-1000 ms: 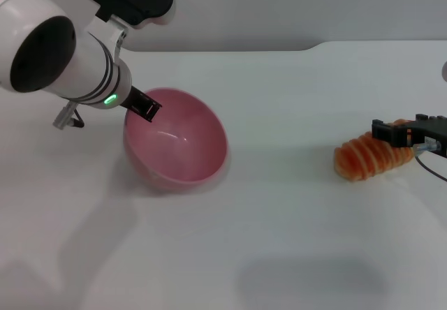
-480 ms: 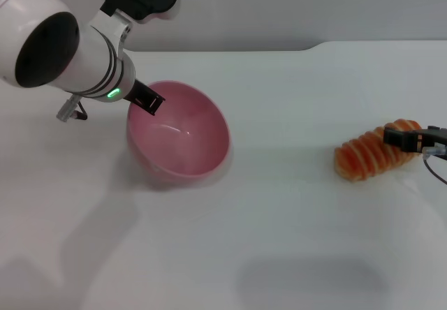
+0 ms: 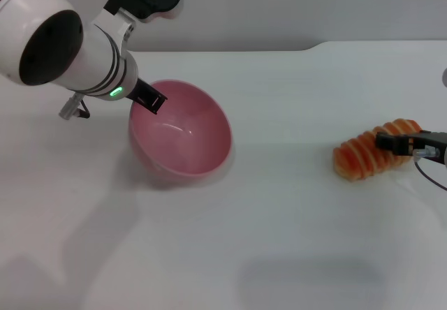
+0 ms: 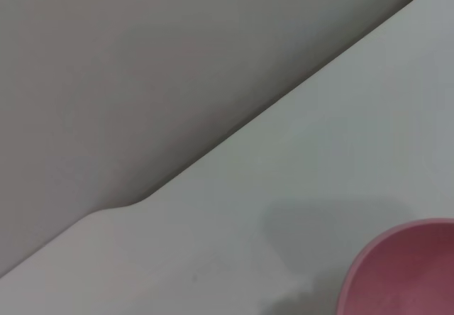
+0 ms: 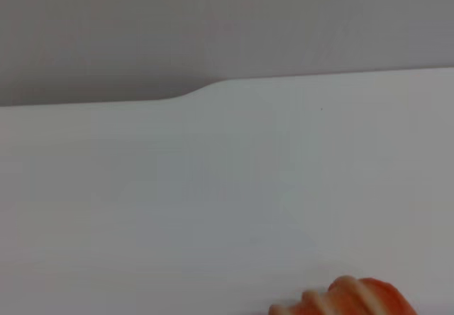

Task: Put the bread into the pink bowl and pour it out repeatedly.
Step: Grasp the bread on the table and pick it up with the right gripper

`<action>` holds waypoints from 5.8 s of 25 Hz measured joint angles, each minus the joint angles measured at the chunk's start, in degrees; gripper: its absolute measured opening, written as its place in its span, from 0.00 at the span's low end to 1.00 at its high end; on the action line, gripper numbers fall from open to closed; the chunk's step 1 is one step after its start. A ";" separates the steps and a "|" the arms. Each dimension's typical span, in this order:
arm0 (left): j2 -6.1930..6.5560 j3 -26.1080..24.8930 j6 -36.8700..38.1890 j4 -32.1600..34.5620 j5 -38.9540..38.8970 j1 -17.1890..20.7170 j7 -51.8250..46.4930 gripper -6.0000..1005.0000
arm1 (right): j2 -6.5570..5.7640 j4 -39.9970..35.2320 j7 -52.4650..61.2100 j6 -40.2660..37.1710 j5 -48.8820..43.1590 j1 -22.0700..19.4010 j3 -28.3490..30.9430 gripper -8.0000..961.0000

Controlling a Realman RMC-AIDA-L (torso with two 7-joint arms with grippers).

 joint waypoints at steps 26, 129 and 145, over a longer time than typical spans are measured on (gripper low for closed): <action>-0.25 0.57 2.01 -0.08 0.04 -0.08 0.08 0.04 | -0.27 -1.78 -2.72 1.61 -2.14 2.81 -1.94 0.53; -0.41 2.34 6.21 -5.26 -1.75 -2.48 0.09 0.04 | -0.22 3.33 -5.64 3.64 1.09 8.53 2.53 0.54; -0.44 4.04 8.17 -5.42 -4.41 -2.56 0.09 0.04 | -0.22 -23.36 -6.50 14.12 -1.66 6.19 0.22 0.39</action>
